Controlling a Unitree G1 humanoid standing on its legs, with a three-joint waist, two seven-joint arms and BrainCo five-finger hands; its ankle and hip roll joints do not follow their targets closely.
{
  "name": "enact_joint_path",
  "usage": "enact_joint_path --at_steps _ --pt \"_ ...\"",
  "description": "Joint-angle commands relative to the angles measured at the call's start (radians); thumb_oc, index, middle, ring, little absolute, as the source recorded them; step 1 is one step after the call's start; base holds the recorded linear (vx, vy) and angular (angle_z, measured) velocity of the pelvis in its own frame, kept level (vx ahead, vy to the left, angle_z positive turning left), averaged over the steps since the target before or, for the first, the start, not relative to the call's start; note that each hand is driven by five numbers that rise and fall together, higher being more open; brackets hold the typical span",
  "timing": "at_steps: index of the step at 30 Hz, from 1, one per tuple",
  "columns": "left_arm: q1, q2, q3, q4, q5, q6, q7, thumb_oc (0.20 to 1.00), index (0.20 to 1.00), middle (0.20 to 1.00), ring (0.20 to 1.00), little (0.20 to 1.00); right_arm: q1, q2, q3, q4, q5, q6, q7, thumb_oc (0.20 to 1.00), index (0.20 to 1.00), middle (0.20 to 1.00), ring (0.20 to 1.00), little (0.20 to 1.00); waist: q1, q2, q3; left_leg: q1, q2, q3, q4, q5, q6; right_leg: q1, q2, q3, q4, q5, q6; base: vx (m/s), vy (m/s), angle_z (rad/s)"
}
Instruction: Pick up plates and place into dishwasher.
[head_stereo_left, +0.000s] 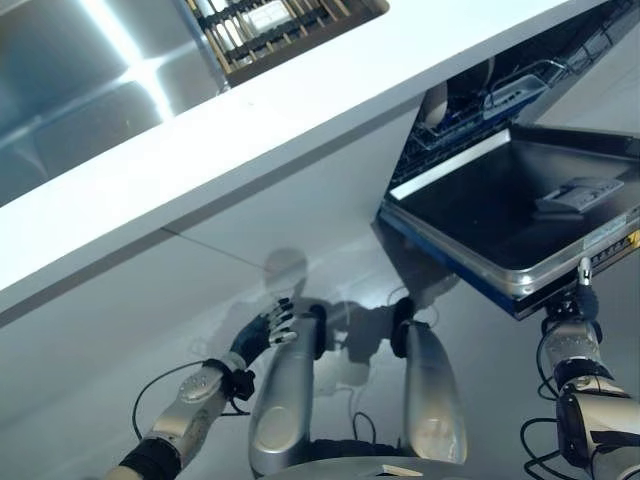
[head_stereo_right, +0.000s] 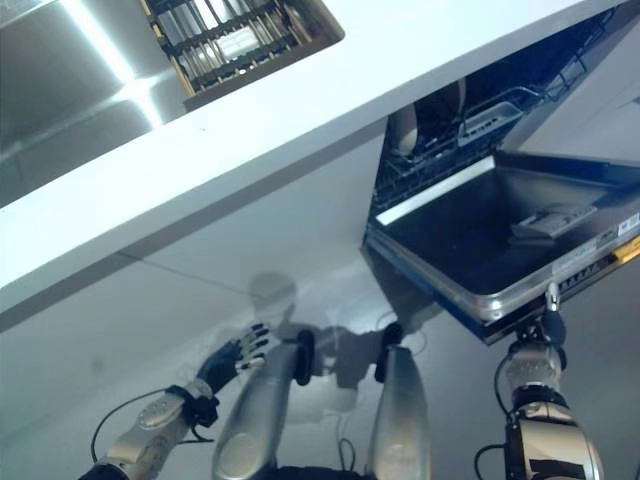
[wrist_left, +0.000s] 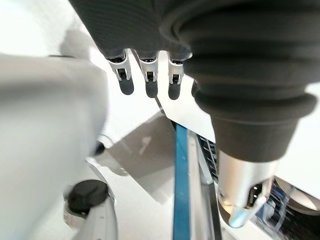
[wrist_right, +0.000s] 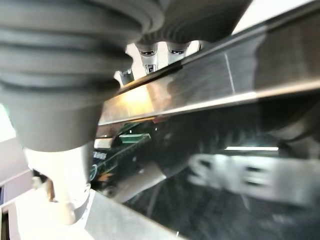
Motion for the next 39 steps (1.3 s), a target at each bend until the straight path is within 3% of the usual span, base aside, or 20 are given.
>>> enact_joint_path --at_steps 1,8,20,30,39 --pt "0.045 0.032 0.035 -0.071 0.003 -0.047 -0.025 1.000 1.000 1.000 1.000 1.000 -0.191 -0.074 0.049 -0.171 -0.047 -0.022 0.064 1.000 1.000 1.000 1.000 1.000 0.062 -0.033 -0.017 0.064 -0.015 0.022 -0.101 0.008 0.043 0.121 0.036 -0.072 -0.010 -0.026 -0.035 0.04 -0.056 0.12" --pt "0.042 0.043 0.044 -0.092 0.009 -0.041 -0.037 1.000 1.000 1.000 1.000 1.000 -0.246 -0.098 0.087 -0.166 -0.116 -0.003 0.046 1.000 1.000 1.000 1.000 1.000 0.094 -0.058 -0.041 0.113 0.000 0.000 -0.191 0.045 0.024 0.196 0.050 -0.104 -0.102 -0.018 -0.039 0.03 -0.032 0.07" --pt "0.093 0.052 0.069 -0.065 0.015 -0.034 -0.076 1.000 1.000 1.000 1.000 1.000 -0.292 -0.126 0.101 -0.118 -0.110 0.055 0.037 1.000 1.000 1.000 1.000 1.000 0.158 -0.081 -0.102 0.193 0.020 -0.048 -0.318 0.099 -0.014 0.319 0.061 -0.167 -0.208 -0.032 -0.052 0.07 -0.015 0.13" --pt "0.146 0.029 0.094 -0.069 0.044 -0.016 -0.099 1.000 1.000 1.000 1.000 1.000 -0.291 -0.120 0.117 -0.130 -0.124 0.086 0.031 1.000 1.000 1.000 1.000 1.000 0.202 -0.102 -0.179 0.260 0.021 -0.085 -0.381 0.113 -0.038 0.420 0.068 -0.202 -0.282 -0.046 -0.060 0.10 0.013 0.14" --pt "0.177 0.027 0.115 -0.056 0.065 -0.003 -0.129 1.000 1.000 1.000 1.000 1.000 -0.320 -0.113 0.129 -0.145 -0.122 0.092 -0.001 1.000 1.000 1.000 1.000 1.000 0.230 -0.102 -0.217 0.285 0.025 -0.106 -0.407 0.123 -0.053 0.460 0.065 -0.232 -0.304 -0.054 -0.060 0.06 0.024 0.08"
